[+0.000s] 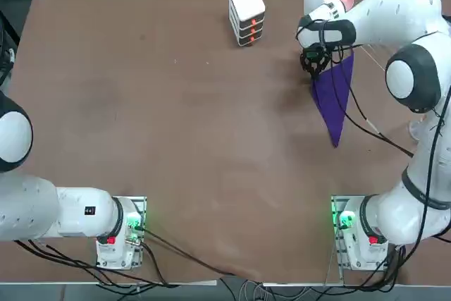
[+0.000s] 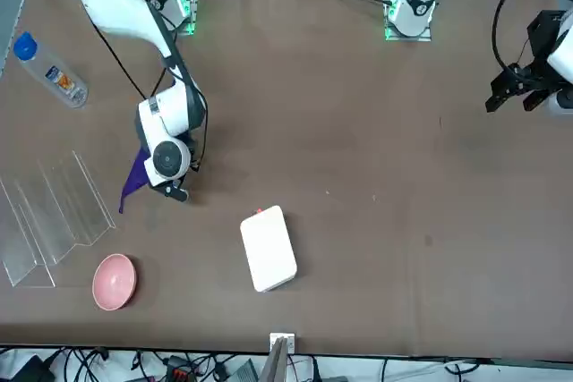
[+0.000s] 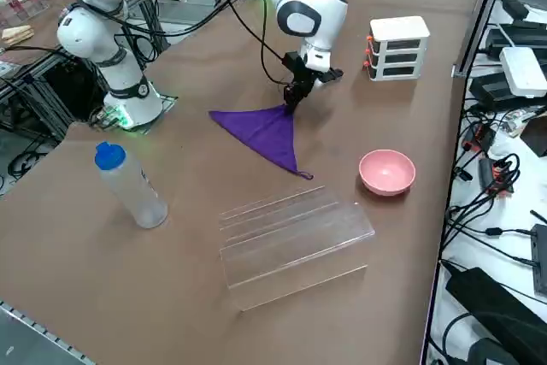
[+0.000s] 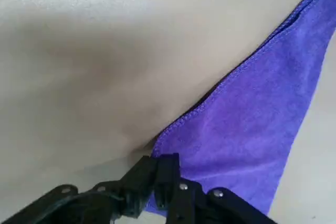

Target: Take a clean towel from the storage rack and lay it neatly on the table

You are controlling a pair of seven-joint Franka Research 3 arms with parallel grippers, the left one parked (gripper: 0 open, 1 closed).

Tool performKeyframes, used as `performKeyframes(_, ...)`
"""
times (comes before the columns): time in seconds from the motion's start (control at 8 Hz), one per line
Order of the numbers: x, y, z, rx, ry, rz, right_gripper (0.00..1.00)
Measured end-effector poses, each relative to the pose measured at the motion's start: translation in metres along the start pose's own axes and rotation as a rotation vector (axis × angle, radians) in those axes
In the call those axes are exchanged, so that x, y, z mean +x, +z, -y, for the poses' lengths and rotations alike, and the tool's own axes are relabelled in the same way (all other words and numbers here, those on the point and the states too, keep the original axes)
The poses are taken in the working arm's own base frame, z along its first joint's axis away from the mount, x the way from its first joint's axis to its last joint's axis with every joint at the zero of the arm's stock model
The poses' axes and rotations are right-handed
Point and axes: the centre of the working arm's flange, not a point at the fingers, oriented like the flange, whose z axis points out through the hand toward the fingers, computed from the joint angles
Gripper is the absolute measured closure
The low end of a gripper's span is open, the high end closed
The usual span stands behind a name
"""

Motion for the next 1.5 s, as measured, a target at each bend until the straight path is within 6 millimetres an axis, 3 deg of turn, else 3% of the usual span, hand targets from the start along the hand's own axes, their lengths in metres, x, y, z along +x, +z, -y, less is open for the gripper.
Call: performKeyframes(1.5,0.0015,0.0007,-0.0024,-0.002,-0.013,0.003,0.91)
